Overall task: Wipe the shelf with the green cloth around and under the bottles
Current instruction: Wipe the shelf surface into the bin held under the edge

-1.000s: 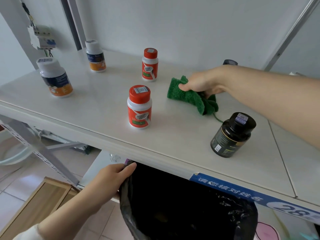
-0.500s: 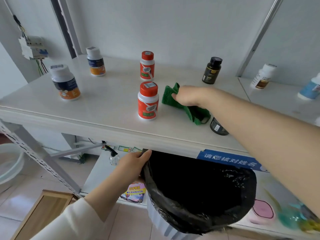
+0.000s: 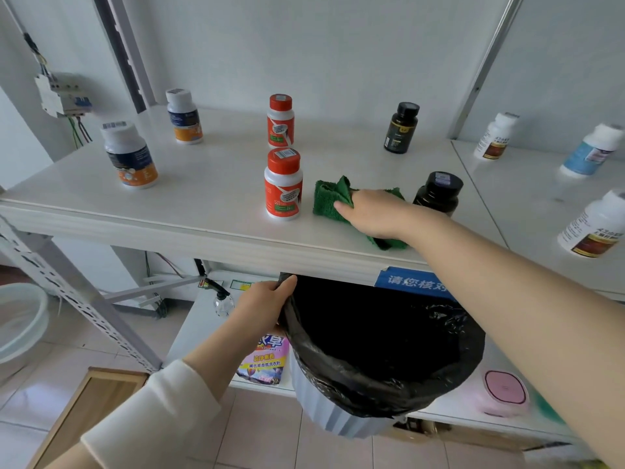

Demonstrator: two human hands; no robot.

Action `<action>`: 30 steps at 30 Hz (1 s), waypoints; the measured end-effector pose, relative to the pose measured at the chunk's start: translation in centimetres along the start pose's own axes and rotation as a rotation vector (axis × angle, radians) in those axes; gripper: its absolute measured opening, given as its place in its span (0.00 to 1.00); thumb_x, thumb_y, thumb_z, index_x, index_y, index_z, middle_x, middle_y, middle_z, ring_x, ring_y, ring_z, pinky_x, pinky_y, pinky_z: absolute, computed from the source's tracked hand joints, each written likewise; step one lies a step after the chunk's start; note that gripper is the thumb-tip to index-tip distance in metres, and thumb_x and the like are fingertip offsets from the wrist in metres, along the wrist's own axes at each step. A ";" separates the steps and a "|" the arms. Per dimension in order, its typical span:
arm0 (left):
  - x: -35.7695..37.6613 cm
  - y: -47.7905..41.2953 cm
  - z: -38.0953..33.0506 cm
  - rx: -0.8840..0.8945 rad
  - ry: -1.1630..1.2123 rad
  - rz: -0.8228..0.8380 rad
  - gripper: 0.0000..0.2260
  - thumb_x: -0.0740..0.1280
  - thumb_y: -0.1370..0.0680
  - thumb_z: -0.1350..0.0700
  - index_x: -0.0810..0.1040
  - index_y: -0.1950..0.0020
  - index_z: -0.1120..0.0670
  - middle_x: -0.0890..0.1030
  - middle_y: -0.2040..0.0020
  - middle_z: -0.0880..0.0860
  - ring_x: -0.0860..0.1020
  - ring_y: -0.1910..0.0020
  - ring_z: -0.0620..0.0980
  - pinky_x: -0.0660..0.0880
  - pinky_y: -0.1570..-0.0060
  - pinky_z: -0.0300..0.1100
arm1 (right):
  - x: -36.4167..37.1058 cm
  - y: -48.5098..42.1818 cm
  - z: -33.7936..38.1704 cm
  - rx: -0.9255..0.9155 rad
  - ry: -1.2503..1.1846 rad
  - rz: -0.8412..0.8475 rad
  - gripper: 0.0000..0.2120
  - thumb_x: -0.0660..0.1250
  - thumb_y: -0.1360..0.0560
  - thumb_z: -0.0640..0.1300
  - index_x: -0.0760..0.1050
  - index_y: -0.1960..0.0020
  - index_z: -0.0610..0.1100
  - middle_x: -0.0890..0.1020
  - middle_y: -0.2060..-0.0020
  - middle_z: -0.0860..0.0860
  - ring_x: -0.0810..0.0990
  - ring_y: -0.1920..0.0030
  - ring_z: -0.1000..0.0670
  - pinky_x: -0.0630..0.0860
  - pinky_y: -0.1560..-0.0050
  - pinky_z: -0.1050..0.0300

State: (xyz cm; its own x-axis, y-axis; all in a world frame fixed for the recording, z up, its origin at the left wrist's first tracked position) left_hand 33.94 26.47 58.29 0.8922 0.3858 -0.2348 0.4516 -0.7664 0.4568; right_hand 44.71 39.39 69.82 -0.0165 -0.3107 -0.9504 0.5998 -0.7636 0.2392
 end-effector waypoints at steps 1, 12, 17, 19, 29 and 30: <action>0.0 0.1 0.0 -0.001 0.006 -0.003 0.16 0.61 0.22 0.49 0.79 0.47 0.61 0.82 0.48 0.64 0.82 0.55 0.61 0.82 0.62 0.46 | 0.2 0.2 -0.2 -0.017 0.012 -0.004 0.23 0.47 0.19 0.51 0.56 0.70 0.43 0.63 0.73 0.48 0.62 0.72 0.50 0.56 0.72 0.57; 0.3 0.6 0.3 0.009 0.010 -0.005 0.15 0.61 0.22 0.49 0.79 0.49 0.59 0.83 0.51 0.62 0.83 0.57 0.59 0.82 0.62 0.47 | 1.6 3.1 -1.6 -0.166 0.135 -0.186 0.20 0.49 0.20 0.54 0.70 0.41 0.42 0.69 0.72 0.49 0.73 0.64 0.43 0.68 0.61 0.53; 0.2 0.9 0.8 0.024 0.001 -0.001 0.14 0.61 0.22 0.49 0.79 0.50 0.59 0.83 0.52 0.61 0.82 0.56 0.58 0.81 0.65 0.44 | 3.1 7.0 -1.6 -0.252 0.204 -0.453 0.19 0.50 0.21 0.54 0.70 0.39 0.44 0.81 0.62 0.42 0.80 0.59 0.40 0.68 0.65 0.54; 0.1 0.9 1.3 0.036 -0.006 -0.013 0.15 0.61 0.22 0.49 0.79 0.51 0.60 0.82 0.51 0.63 0.82 0.56 0.59 0.81 0.66 0.44 | 3.5 8.7 -1.7 -0.296 0.188 -0.453 0.19 0.51 0.21 0.54 0.71 0.40 0.44 0.82 0.64 0.43 0.80 0.62 0.41 0.68 0.67 0.55; 3.5 1.8 2.2 0.036 -0.073 0.057 0.15 0.64 0.27 0.43 0.81 0.56 0.55 0.83 0.53 0.61 0.81 0.52 0.60 0.80 0.54 0.53 | 7.9 12.1 -9.2 0.302 -1.001 0.091 0.17 0.58 0.23 0.54 0.75 0.45 0.42 0.82 0.49 0.47 0.80 0.47 0.48 0.73 0.39 0.49; 4.3 2.0 1.9 0.038 -0.070 0.073 0.13 0.63 0.24 0.46 0.80 0.57 0.54 0.83 0.53 0.60 0.81 0.52 0.59 0.81 0.56 0.51 | 7.6 12.6 -10.1 0.314 -1.163 0.102 0.15 0.59 0.22 0.52 0.76 0.46 0.43 0.84 0.50 0.48 0.82 0.49 0.50 0.75 0.41 0.50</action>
State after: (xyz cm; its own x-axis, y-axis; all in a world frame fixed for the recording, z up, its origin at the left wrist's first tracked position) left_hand 38.63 25.63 56.59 0.9195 0.2926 -0.2623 0.3841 -0.8103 0.4425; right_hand 60.20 33.12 63.66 -0.7871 -0.5780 -0.2157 0.4228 -0.7599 0.4937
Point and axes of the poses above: each hand's wrist, its own y-axis away from the middle knuckle, its own x-axis out of the palm, z = x × y, the point moved 1 cm from there along -y, towards the middle knuckle
